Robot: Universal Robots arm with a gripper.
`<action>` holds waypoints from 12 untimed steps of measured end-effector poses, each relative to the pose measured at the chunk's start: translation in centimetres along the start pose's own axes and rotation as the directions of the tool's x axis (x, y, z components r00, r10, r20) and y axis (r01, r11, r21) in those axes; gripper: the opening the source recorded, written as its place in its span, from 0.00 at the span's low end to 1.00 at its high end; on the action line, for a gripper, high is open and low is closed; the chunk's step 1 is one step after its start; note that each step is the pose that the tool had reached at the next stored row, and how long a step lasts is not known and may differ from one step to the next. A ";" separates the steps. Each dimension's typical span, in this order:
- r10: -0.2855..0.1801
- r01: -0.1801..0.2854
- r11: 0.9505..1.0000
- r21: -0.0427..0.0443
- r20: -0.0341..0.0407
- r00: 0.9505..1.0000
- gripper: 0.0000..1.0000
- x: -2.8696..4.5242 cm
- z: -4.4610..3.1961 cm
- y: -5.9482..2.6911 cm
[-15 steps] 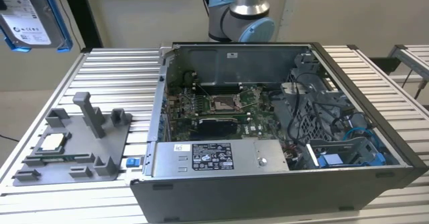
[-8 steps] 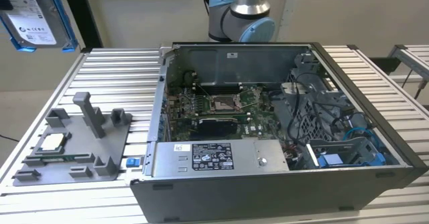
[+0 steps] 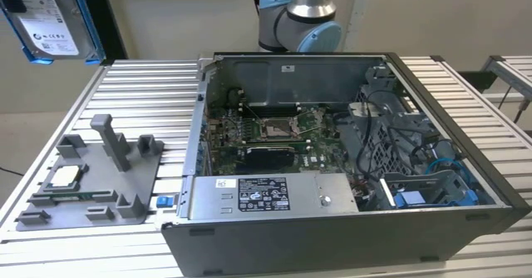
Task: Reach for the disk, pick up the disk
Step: 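Pick up the disk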
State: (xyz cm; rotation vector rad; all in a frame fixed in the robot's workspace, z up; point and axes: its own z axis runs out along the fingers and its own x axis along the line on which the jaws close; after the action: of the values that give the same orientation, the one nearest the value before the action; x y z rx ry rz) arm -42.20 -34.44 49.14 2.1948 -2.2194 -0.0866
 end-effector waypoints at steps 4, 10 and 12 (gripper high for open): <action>0.000 0.000 1.000 0.000 0.000 1.000 0.00 -0.01 -0.03 -0.62; 0.000 0.000 1.000 0.000 0.000 1.000 0.00 -0.02 -0.09 -1.63; 0.000 0.000 1.000 0.000 0.000 1.000 0.00 -0.03 -0.11 -2.06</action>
State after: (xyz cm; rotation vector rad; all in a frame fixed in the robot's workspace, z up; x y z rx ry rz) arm -40.14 -34.44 49.14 2.1948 -2.2193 -0.0865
